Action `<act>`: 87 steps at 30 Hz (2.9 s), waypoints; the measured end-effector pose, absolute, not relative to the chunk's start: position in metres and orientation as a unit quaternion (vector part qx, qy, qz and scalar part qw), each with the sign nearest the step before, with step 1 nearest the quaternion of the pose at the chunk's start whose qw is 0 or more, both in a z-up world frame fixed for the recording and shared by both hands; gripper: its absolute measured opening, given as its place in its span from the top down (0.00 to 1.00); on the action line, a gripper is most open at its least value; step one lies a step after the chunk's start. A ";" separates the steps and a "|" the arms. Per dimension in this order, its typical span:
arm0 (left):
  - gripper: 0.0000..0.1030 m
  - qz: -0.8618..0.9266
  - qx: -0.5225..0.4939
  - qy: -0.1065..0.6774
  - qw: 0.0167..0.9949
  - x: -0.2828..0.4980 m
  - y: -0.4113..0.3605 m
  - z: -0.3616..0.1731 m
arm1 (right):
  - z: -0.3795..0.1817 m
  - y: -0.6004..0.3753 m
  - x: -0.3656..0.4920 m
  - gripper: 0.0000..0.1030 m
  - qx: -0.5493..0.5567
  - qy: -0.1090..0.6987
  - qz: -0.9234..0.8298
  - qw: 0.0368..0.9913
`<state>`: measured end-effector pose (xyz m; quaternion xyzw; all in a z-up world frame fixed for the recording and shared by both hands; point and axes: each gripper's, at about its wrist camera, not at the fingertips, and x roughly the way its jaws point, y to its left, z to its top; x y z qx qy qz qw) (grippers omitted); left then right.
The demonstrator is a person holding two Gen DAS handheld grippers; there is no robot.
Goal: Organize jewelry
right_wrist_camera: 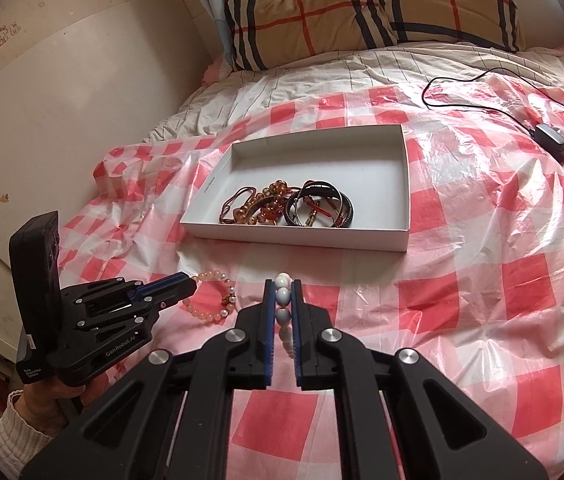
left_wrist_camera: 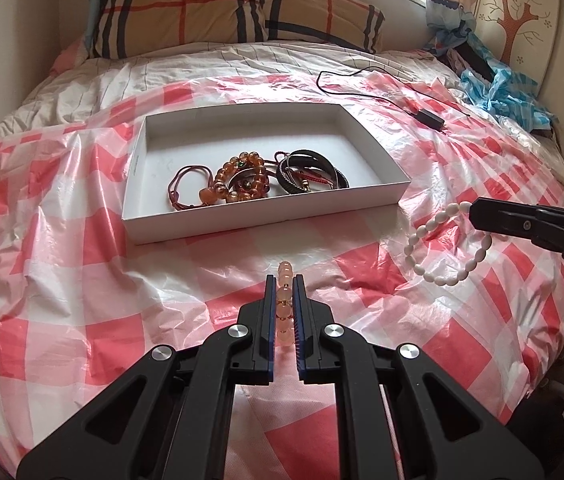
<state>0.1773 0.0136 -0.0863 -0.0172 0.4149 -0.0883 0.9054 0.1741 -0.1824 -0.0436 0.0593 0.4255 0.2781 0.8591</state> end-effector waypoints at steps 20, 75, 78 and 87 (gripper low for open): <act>0.93 -0.084 0.002 0.386 0.919 0.171 0.009 -0.073 | -0.040 -0.169 0.175 0.92 0.063 0.418 0.296 0.856; 0.93 -0.113 -0.009 0.354 0.928 0.123 -0.011 -0.028 | -0.016 -0.186 0.154 0.92 0.102 0.384 0.316 0.861; 0.93 -0.113 -0.004 0.351 0.930 0.120 -0.016 -0.024 | -0.014 -0.189 0.152 0.92 0.102 0.382 0.317 0.862; 0.93 -0.115 0.002 0.343 0.932 0.114 -0.024 -0.012 | -0.009 -0.193 0.146 0.92 0.104 0.378 0.321 0.862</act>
